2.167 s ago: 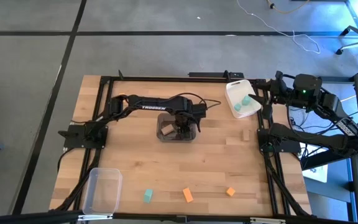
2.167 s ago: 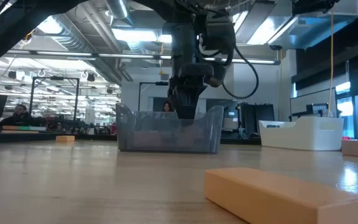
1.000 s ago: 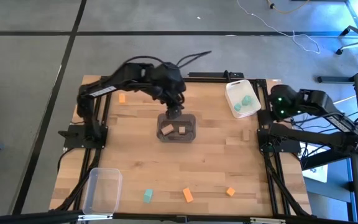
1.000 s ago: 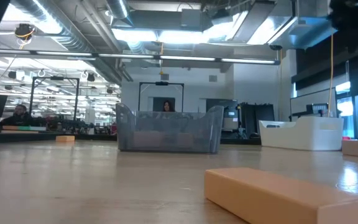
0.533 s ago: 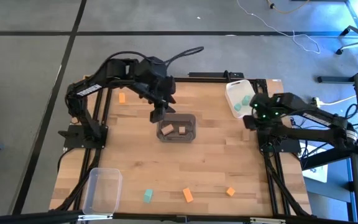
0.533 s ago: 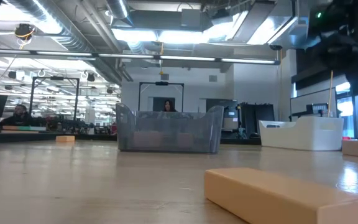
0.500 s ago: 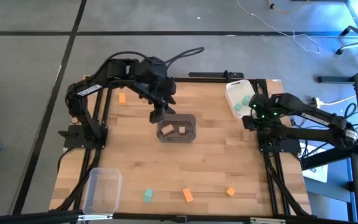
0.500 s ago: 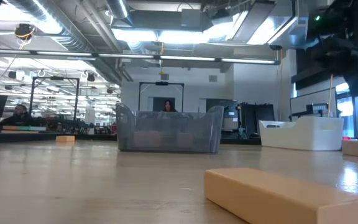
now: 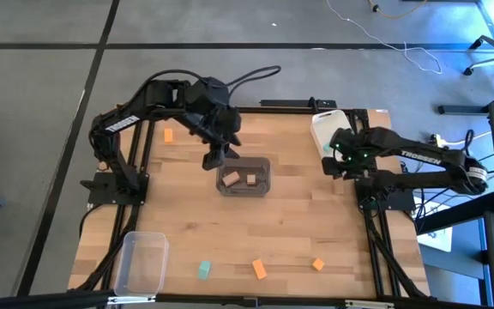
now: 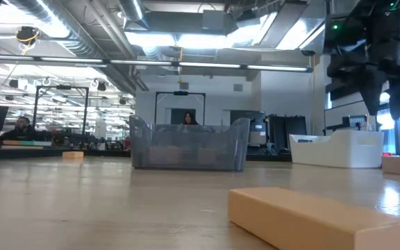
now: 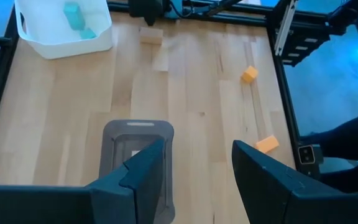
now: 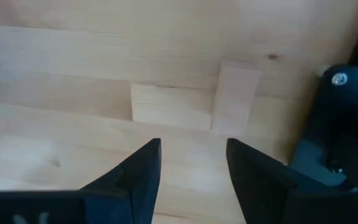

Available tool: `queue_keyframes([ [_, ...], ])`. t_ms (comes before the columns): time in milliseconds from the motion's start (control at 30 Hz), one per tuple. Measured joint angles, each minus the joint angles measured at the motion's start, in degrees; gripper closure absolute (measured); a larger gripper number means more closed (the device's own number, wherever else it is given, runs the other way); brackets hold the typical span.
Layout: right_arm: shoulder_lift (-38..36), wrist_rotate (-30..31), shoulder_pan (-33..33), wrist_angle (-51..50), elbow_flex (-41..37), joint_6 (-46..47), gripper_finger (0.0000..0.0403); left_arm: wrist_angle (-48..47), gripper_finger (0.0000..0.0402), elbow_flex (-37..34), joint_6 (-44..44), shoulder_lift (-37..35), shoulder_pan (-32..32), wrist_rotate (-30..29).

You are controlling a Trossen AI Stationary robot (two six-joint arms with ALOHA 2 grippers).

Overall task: Sort & place blocks by color
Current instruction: Put the brown block into the black bin

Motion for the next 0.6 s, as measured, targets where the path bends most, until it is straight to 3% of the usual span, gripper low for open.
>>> queue_keyframes([
  [200, 3.00, 4.89, 3.61, -4.72, -0.35, 6.02, 0.0219, -2.45, 0.0223, 0.00, 1.27, 0.00, -0.02, 0.00],
  [600, 10.66, 10.39, 6.34, 0.60, -2.27, 9.70, 0.0219, -2.47, 0.0223, 0.00, 2.86, 0.00, -0.02, 0.00],
])
